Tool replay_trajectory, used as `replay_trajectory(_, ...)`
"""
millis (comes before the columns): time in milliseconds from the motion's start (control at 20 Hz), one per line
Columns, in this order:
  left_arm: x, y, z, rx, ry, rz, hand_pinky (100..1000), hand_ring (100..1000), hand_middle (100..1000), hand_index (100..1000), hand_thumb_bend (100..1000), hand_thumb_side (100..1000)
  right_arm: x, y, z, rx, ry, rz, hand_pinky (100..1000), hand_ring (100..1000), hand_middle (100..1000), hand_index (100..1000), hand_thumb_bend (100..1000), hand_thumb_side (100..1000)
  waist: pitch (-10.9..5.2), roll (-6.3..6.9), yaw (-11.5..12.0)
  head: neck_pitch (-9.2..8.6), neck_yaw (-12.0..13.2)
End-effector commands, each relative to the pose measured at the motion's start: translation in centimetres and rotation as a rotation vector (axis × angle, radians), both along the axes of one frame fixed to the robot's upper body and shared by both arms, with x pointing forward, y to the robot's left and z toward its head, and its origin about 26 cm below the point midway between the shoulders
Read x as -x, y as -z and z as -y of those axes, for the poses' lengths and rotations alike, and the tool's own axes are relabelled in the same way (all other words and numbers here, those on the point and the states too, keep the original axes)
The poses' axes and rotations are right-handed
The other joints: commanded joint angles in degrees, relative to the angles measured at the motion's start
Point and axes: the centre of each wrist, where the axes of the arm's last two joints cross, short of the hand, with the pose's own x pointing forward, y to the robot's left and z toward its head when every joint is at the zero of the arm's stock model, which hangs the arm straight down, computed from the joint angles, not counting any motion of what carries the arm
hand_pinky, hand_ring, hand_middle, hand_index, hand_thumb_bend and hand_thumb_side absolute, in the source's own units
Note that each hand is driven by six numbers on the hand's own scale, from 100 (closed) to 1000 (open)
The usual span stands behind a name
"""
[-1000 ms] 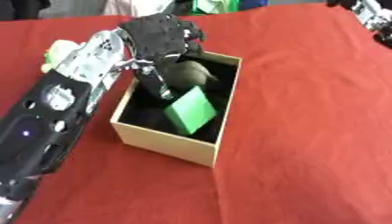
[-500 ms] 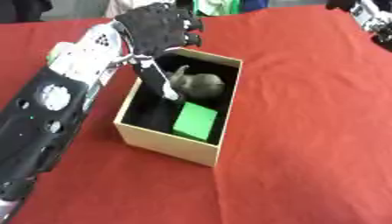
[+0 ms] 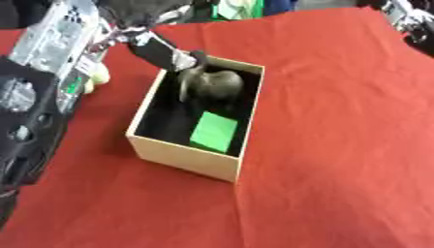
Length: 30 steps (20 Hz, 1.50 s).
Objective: Pick up objects on the table and place them in the box.
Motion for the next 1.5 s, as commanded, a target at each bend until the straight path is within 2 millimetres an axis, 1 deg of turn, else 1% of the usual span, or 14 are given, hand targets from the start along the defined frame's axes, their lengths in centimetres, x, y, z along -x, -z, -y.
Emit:
replay_trajectory(50,1.2,-2.1,-1.5,0.100,0.051,0.023,677,825,787,781,248,492,0.6,-0.8,0.3,0.000,0.011,0.034,821,787,618,1000,100,783,-1.70,-0.37,0.2,0.95,-0.6)
replay_trajectory(100,1.5,-2.3,-1.8,0.126,0.068,0.019,675,823,782,779,328,457,0.6,-0.7,0.3,-0.001,0.012,0.034,821,787,618,1000,100,770,-1.78,-0.43,0.4,1.14,-0.7)
replay_trajectory(250,2.3,-2.7,-2.8,0.184,0.103,0.004,657,796,760,764,270,436,0.6,-0.7,0.5,-0.003,0.020,0.033,821,787,619,1000,100,769,-2.09,-0.68,1.0,1.80,-1.2)
replay_trajectory(450,3.5,-2.9,-5.1,0.240,0.094,-0.046,643,771,743,758,172,508,0.6,-0.4,0.9,-0.006,0.040,0.024,821,788,619,1000,100,770,-2.61,-0.91,2.4,2.71,-2.1)
replay_trajectory(500,3.7,-2.8,-5.7,0.246,0.082,-0.067,645,773,744,766,124,342,0.6,-0.3,1.0,-0.007,0.045,0.022,821,787,619,1000,100,768,-2.71,-0.95,2.7,2.86,-2.3)
replay_trajectory(550,3.8,-2.7,-6.3,0.248,0.065,-0.091,647,776,753,770,142,545,0.6,-0.2,1.1,-0.009,0.050,0.020,821,787,619,1000,100,769,-2.80,-1.03,3.0,3.01,-2.5)
replay_trajectory(700,3.9,-2.4,-8.5,0.243,-0.016,-0.153,660,791,762,779,134,602,0.6,-0.1,1.3,-0.014,0.058,0.017,821,787,619,1000,100,769,-3.00,-1.29,3.6,3.30,-2.8)
replay_trajectory(750,3.8,-2.2,-9.1,0.239,-0.042,-0.175,670,803,771,792,120,666,0.6,-0.1,1.3,-0.016,0.060,0.018,821,788,619,1000,100,769,-3.02,-1.38,3.7,3.36,-2.8)
replay_trajectory(800,3.6,-2.0,-9.8,0.233,-0.072,-0.202,674,807,774,795,127,683,0.7,-0.1,1.3,-0.017,0.062,0.018,821,788,620,1000,100,769,-3.04,-1.48,3.8,3.38,-2.8)
replay_trajectory(1050,1.2,-0.7,-12.4,0.244,-0.233,-0.346,683,824,791,829,244,867,0.7,0.0,1.4,-0.022,0.063,0.019,822,788,620,1000,100,775,-2.90,-2.09,3.5,3.10,-2.1)
replay_trajectory(1200,-0.6,0.3,-13.5,0.273,-0.333,-0.443,692,838,799,854,342,932,0.7,0.0,1.4,-0.024,0.063,0.019,821,788,620,1000,100,778,-2.65,-2.36,3.2,2.77,-1.6)
replay_trajectory(1300,-1.7,0.9,-14.1,0.281,-0.399,-0.488,712,861,815,868,415,937,0.6,0.0,1.4,-0.026,0.062,0.019,821,788,620,1000,100,781,-2.43,-2.50,3.1,2.54,-1.3)
replay_trajectory(1350,-2.1,1.2,-14.3,0.283,-0.431,-0.504,722,873,821,868,427,927,0.6,0.0,1.4,-0.027,0.061,0.019,821,788,620,1000,100,783,-2.31,-2.57,3.0,2.40,-1.2)
replay_trajectory(1500,-3.5,2.0,-14.9,0.307,-0.502,-0.555,722,875,820,870,375,911,0.6,0.0,1.3,-0.030,0.059,0.017,821,787,620,1000,100,786,-1.97,-2.78,2.9,1.98,-0.9)
